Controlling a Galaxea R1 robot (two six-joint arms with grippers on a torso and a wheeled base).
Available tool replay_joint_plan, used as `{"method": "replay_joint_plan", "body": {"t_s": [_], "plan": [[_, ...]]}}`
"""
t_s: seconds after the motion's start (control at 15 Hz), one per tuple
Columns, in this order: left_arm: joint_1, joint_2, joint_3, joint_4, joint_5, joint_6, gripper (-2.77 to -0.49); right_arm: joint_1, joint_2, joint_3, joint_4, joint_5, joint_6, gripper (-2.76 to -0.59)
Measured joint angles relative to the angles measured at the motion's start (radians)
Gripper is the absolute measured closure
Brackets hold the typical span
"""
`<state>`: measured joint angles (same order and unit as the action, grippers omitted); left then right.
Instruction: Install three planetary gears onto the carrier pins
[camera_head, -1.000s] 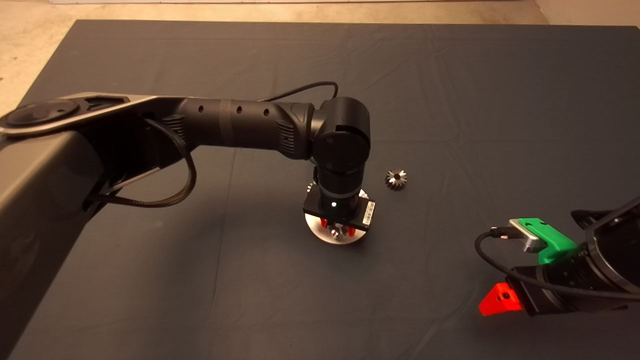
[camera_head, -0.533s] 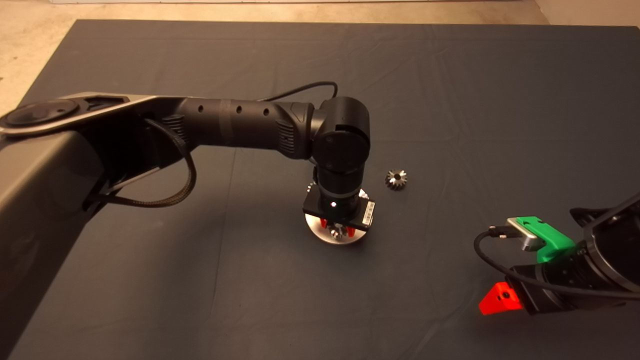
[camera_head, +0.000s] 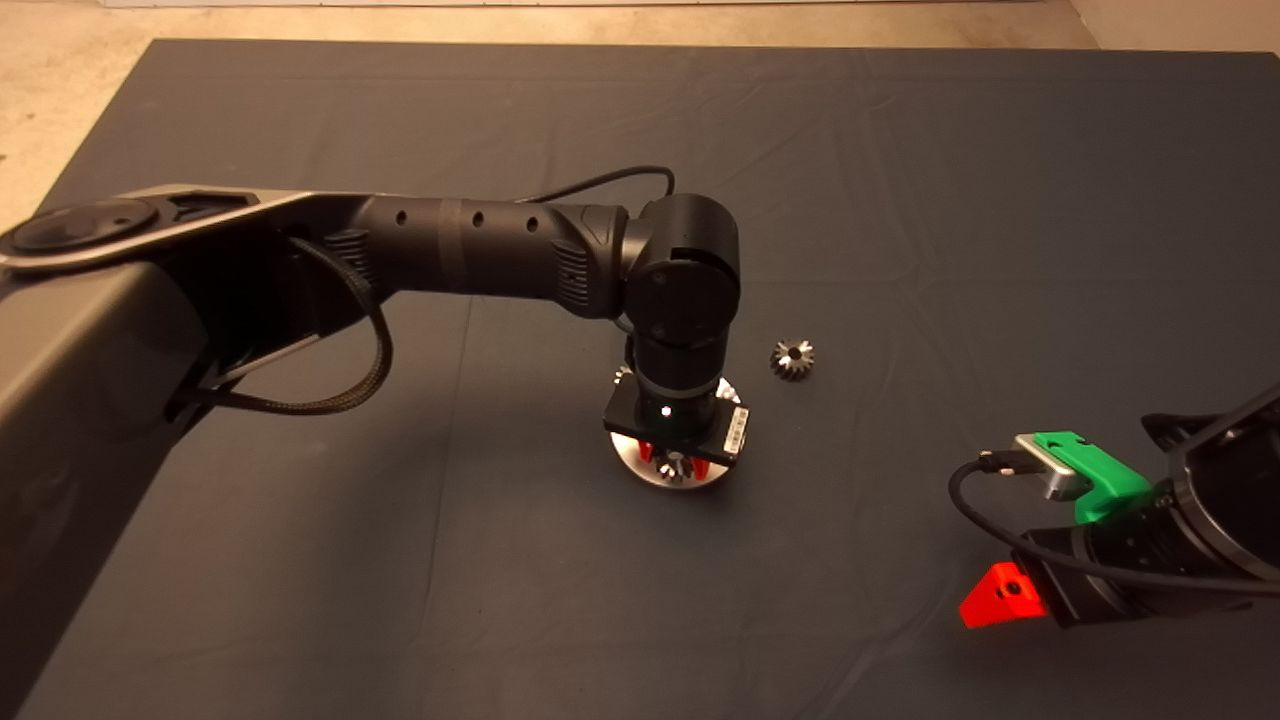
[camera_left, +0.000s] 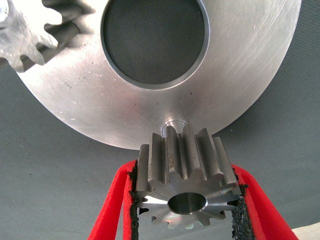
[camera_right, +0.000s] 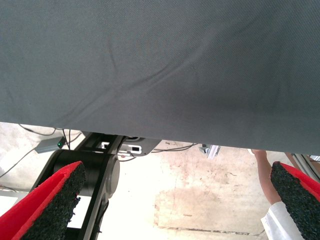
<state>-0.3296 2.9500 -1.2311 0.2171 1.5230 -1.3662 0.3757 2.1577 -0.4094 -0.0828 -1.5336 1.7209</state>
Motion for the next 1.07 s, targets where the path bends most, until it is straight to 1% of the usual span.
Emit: {"method": "replay_joint_plan", "body": {"t_s": [0.13, 0.53, 0.93, 1.07], "plan": [[0.000, 0.000, 0.000, -0.004, 0.000, 0.000, -0.86, 0.000, 0.000, 0.000, 0.000, 0.000, 0.000, -2.76], [0.001, 0.000, -0.004, -0.004, 0.000, 0.004, -0.86, 0.000, 0.000, 0.000, 0.000, 0.000, -0.003, -2.76], [0.003, 0.000, -0.009, 0.011, 0.001, 0.014, -0.86, 0.000, 0.000, 0.000, 0.000, 0.000, -0.003, -2.76], [0.003, 0.000, -0.009, 0.012, 0.001, 0.016, -0.86, 0.000, 0.000, 0.000, 0.000, 0.000, -0.003, -2.76]]}}
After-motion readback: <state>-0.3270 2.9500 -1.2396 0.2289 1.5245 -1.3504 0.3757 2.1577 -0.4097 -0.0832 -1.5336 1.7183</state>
